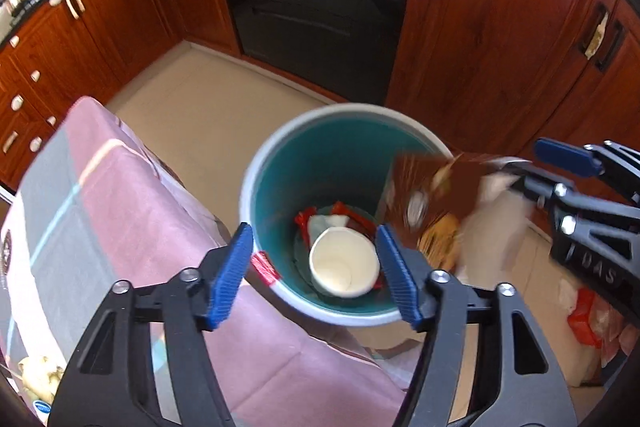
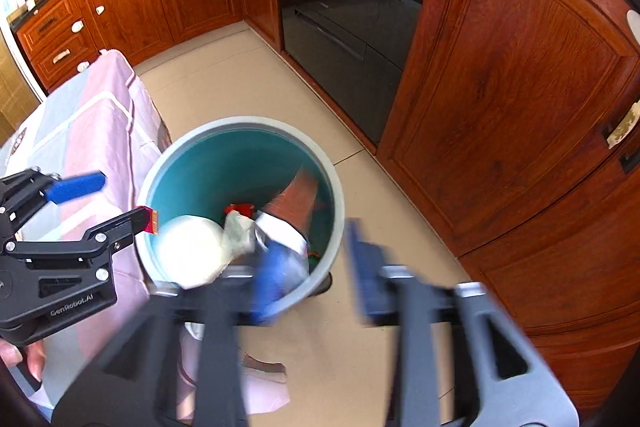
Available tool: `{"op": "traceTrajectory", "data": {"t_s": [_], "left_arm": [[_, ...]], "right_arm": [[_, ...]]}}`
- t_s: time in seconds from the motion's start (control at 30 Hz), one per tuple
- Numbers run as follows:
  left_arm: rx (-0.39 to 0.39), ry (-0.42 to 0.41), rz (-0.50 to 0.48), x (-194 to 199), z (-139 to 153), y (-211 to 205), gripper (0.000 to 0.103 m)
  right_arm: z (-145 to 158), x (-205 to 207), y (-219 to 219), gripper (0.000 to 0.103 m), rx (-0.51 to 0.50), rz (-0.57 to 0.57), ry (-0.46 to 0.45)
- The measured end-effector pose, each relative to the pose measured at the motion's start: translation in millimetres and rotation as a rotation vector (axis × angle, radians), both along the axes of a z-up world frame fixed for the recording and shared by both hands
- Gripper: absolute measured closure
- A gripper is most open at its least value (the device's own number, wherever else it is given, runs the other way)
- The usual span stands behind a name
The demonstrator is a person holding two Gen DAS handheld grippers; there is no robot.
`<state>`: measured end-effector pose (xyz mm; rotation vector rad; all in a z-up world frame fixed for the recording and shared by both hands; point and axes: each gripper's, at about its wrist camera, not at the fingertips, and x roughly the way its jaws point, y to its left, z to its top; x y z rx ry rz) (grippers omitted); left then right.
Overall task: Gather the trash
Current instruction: 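Open both grippers to drop the box and cup into the bin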
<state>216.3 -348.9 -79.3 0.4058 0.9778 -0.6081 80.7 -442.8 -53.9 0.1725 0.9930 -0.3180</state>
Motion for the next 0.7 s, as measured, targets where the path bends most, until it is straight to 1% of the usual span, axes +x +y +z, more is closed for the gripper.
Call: {"op": "traceTrajectory", "data": {"t_s": [0.03,0.07,0.1,0.13,0.23,0.3,0.4,0.7], "left_arm": [[-0.001,0.000,0.002,1,2,2,0.030],[-0.001,0.000,0.004,2,3,4,0.027],[-0.001,-0.003,0.009,2,4,6,0.024],[0.000,-0.008,0.014,2,5,7,0.023],[-0.007,0.001,0.026,1,7,14,0.018],[-0.013,0.002,0.031,-1,10,19,0.012],[-0.018,-0.004,0.039,-8,13,28,0.007],[-0.046,-0.031,0.058,-37,38,63,0.006]], "right_arm": [[2,0,1,0.037,-0.009,-0.001,-0.011],[4,-1,4,0.034,-0.018,0.000,-0.019],[6,-1,5,0.025,-0.017,0.002,-0.020],[8,-1,6,0.018,-0.015,0.000,-0.020],[11,0,8,0.015,-0.005,-0.007,-0.016],[14,0,11,0.014,0.001,-0.008,-0.006],[17,0,15,0.014,-0.007,0.000,0.005],[38,-12,46,0.014,-0.021,0.044,-0.013]]}}
